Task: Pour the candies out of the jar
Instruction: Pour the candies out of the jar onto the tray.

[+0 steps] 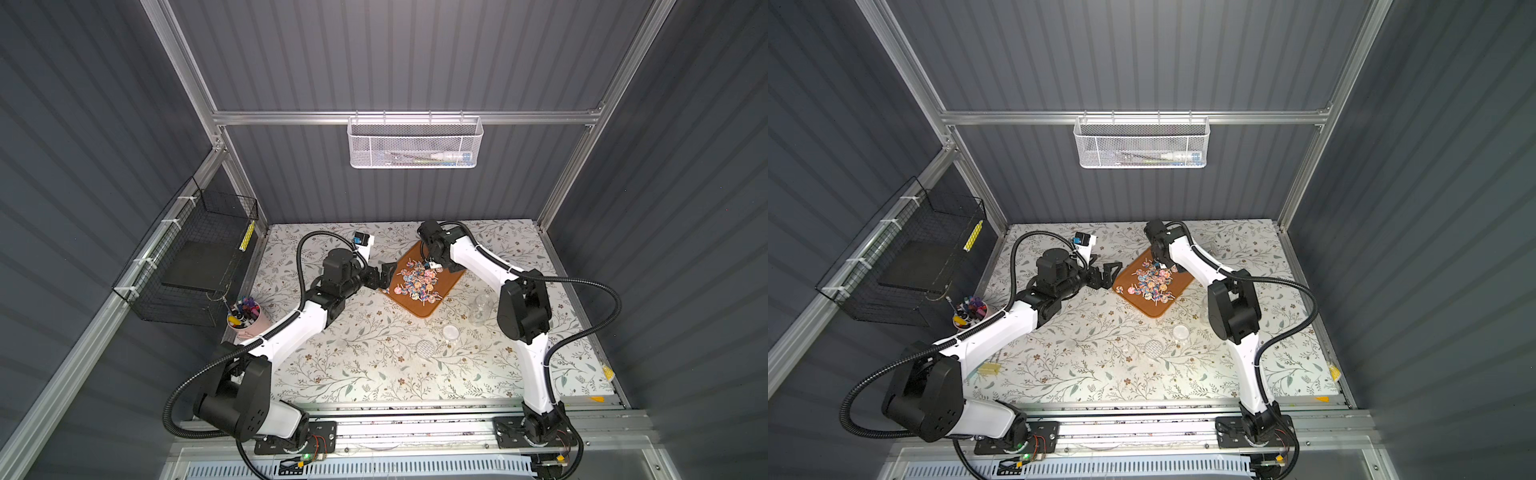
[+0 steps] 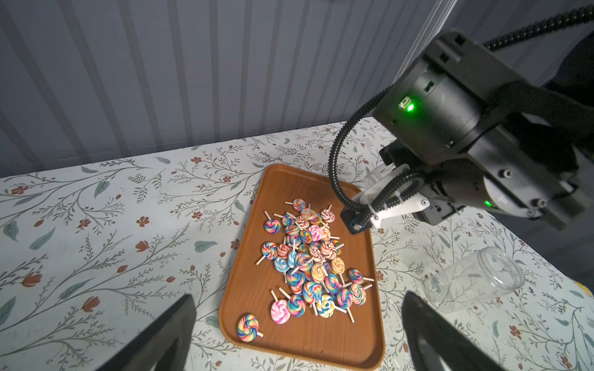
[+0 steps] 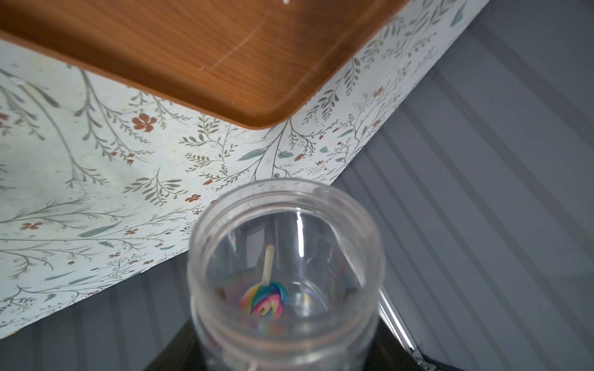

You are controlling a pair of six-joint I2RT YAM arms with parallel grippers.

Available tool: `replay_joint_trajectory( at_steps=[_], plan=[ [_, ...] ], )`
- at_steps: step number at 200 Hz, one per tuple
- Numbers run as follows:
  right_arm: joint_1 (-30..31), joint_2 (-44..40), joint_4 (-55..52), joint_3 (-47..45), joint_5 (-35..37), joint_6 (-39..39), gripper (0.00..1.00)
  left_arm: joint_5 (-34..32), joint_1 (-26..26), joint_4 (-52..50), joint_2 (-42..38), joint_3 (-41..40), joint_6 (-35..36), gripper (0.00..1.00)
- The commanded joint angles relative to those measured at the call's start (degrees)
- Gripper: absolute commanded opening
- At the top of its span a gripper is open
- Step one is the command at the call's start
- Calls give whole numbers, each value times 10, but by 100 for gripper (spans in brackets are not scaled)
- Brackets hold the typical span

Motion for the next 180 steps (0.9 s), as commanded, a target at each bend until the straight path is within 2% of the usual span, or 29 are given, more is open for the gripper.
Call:
replay_joint_trajectory(
  at_steps=[1, 33, 68, 115, 151, 166, 180],
  plan=[
    [-6, -13, -24, -6, 15, -24, 41, 1, 4, 6, -9, -8, 2, 100],
    [-5, -23, 11, -17, 12, -65, 41, -2, 5, 3, -16, -7, 4, 100],
    [2, 16, -17, 18, -1, -43, 41, -11, 5, 5, -24, -12, 9, 100],
    [-9, -25, 4, -18, -6, -43, 41, -5, 5, 10, -15, -11, 4, 100],
    [-22, -38, 44, 9, -69, 49, 38, -6, 6, 8, -16, -13, 3, 100],
    [-36, -73, 94, -17, -140, 112, 38, -7, 6, 7, -15, -12, 3, 100],
    [-49, -126, 153, -77, -217, 172, 38, -6, 6, 5, -12, -11, 1, 100]
  ],
)
